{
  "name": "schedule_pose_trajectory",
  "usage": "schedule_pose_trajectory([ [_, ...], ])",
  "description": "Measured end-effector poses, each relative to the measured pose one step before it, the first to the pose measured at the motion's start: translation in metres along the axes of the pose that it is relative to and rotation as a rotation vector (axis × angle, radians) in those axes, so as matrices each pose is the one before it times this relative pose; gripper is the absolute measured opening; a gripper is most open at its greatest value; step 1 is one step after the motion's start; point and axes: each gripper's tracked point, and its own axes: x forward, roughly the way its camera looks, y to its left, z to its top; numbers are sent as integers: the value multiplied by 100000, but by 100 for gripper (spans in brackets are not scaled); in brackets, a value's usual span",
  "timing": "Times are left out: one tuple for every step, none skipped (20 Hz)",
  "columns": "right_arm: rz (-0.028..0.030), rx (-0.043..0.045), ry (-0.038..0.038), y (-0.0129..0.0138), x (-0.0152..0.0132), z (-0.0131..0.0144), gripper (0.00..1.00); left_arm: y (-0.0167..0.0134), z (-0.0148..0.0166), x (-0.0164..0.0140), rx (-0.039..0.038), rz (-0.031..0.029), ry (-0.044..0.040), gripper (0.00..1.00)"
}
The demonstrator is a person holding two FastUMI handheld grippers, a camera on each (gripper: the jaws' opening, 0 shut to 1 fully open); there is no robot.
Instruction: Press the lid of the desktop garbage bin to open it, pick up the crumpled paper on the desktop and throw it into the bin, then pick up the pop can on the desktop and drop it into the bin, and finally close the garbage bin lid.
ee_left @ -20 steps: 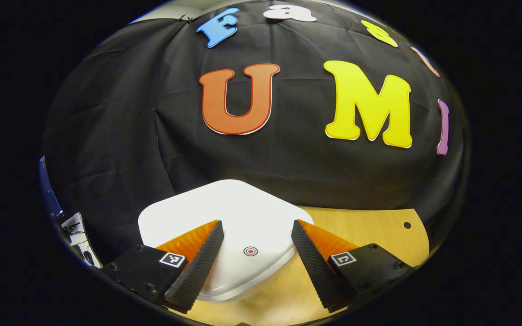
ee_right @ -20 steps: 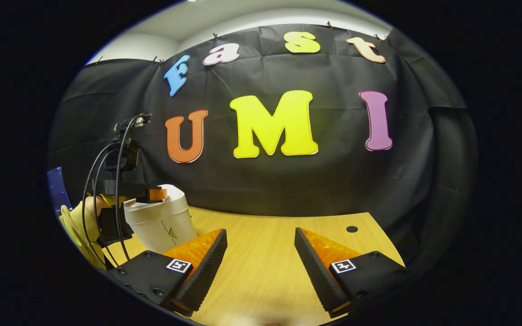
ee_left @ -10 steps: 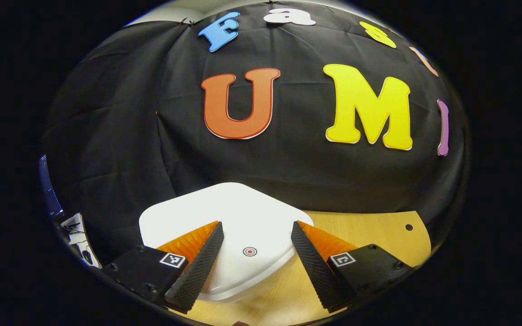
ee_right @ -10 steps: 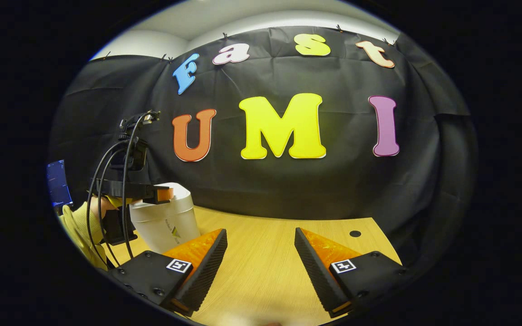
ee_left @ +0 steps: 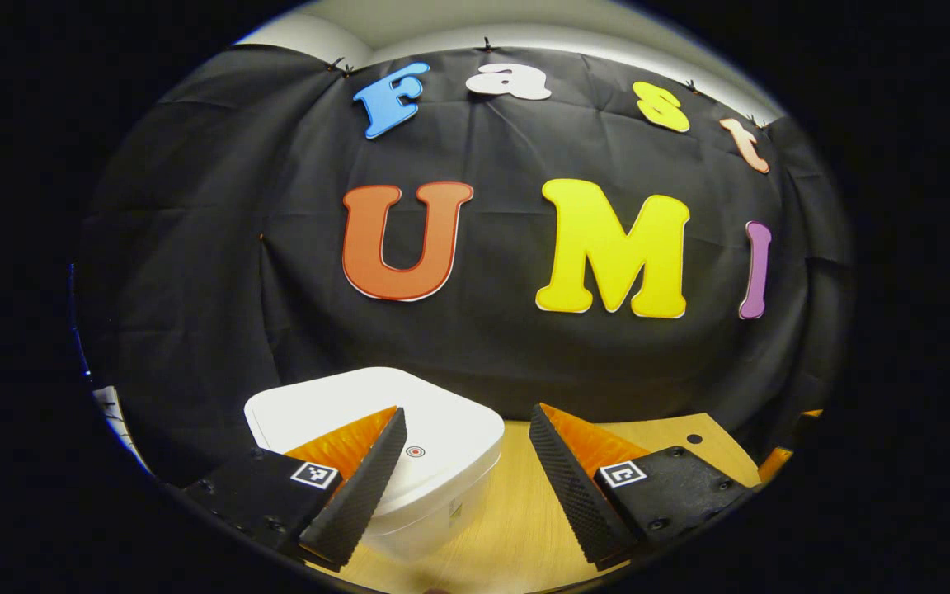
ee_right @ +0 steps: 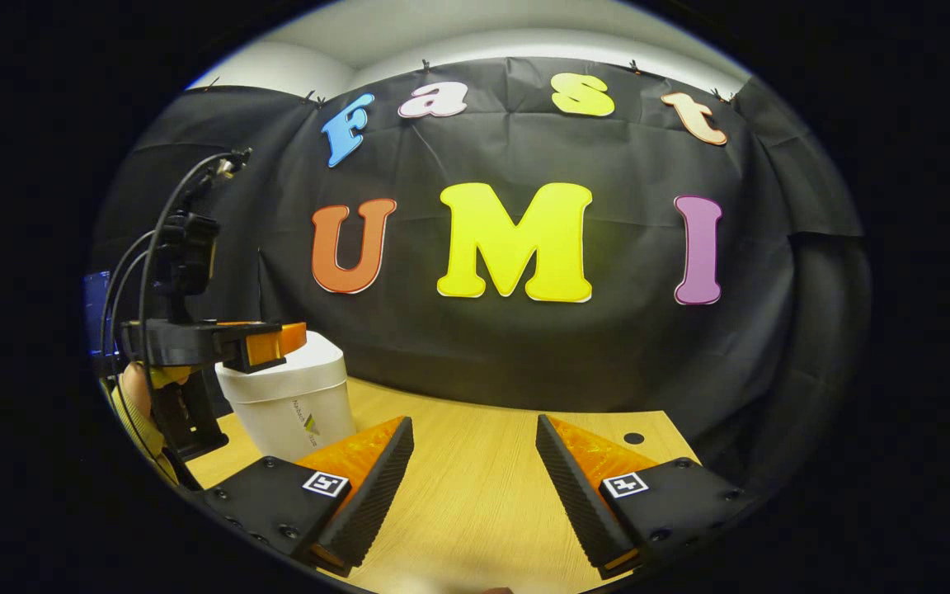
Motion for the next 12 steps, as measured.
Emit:
schedule_pose_trajectory([
  [-698, -533, -715, 162, -18, 56, 96, -166, -63, -603, -240, -1076, -815, 99],
  [-577, -577, -750, 324, -84, 66, 96, 305, -303, -981, -443, -373, -964, 99],
  [-537, -695, -843, 310, 30, 82, 96, -136, 71, -515, -365, -1199, -1044, 99],
  [-164, -591, -917, 385, -41, 225, 96, -226, 11, -443, -210, -934, -694, 99],
  [-193, -463, -975, 296, 50, 245, 95, -84, -11, -478, 270, -825, -749, 99],
  [-64, -193, -923, 310, -72, 110, 96, -97, -112, -418, 337, -607, -315, 99],
  [-104, -171, -853, 269, -74, 179, 96, -178, -71, -534, 92, -1011, -521, 99],
  [-296, -237, -922, 182, -78, 150, 95, -450, -38, -524, 222, -1513, -796, 99],
  [-147, -286, -989, 212, -64, 235, 96, -272, 71, -479, 530, -840, -592, 99],
  [-492, -271, -1080, 104, -23, 216, 96, -296, 32, -464, 712, -1212, -744, 99],
  [-480, -279, -1246, 81, -112, 277, 95, -375, -33, -411, 642, -1129, -8, 99],
  [-172, -455, -1109, 47, -78, 142, 96, -478, -109, -427, 684, -1274, 127, 98],
])
